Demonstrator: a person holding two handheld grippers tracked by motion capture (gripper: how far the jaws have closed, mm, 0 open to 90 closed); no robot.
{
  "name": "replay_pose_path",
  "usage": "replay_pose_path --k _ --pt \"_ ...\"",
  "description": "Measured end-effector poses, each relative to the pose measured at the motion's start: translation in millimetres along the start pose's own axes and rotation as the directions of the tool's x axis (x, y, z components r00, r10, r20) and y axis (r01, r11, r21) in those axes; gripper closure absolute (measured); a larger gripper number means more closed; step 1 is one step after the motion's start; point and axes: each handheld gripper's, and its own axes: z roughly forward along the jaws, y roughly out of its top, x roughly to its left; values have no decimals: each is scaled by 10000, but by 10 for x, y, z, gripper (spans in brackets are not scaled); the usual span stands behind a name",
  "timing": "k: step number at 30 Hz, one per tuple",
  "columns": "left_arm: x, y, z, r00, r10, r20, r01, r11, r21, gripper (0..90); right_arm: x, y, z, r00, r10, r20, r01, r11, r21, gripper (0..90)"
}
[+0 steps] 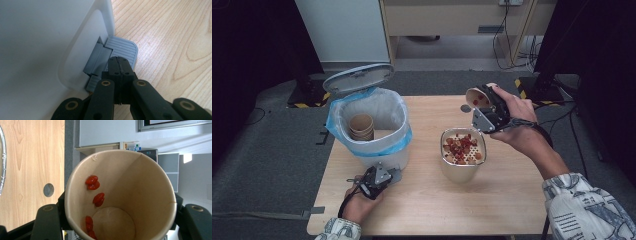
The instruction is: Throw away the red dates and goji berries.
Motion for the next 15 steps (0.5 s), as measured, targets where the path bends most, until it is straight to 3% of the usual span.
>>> replay_pose_path --k 9,15 --pt "1 -1 0 10000 -26 13 26 10000 -7 899 -14 7 13 9994 328 -123 -329 9994 -129 334" --pt "2 -1 -1 10000 10 12 -10 10000 17 899 -51 26 18 9959 882 -221 -890 9954 -352 334"
